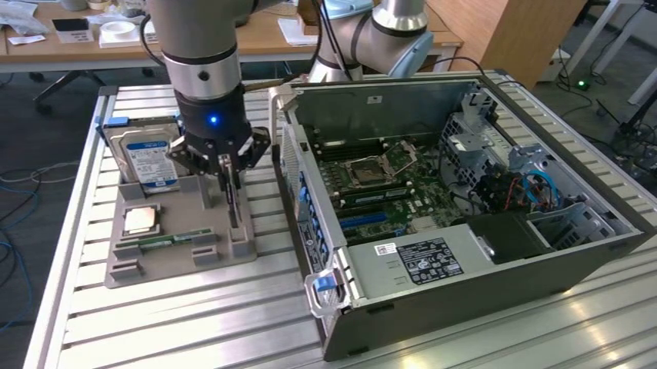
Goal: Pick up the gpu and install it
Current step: 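Pick up the gpu and move the gpu toward the slot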
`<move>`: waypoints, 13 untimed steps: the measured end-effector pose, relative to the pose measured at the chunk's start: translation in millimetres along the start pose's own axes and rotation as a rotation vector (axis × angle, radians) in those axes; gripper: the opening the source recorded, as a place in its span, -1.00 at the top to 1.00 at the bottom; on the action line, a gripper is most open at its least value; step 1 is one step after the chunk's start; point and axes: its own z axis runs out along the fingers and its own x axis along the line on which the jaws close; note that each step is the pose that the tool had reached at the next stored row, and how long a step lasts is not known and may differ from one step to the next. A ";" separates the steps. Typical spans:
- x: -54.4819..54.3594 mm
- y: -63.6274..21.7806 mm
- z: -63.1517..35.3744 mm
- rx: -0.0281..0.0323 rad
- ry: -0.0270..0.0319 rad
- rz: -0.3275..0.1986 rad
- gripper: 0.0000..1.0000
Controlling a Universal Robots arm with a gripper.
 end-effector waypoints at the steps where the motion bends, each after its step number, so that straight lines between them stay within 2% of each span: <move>1: -0.1 0.1 -1.3 0.0000 0.0000 0.000 0.48; 13: -0.7 0.7 -16.9 0.0000 0.0000 0.000 0.48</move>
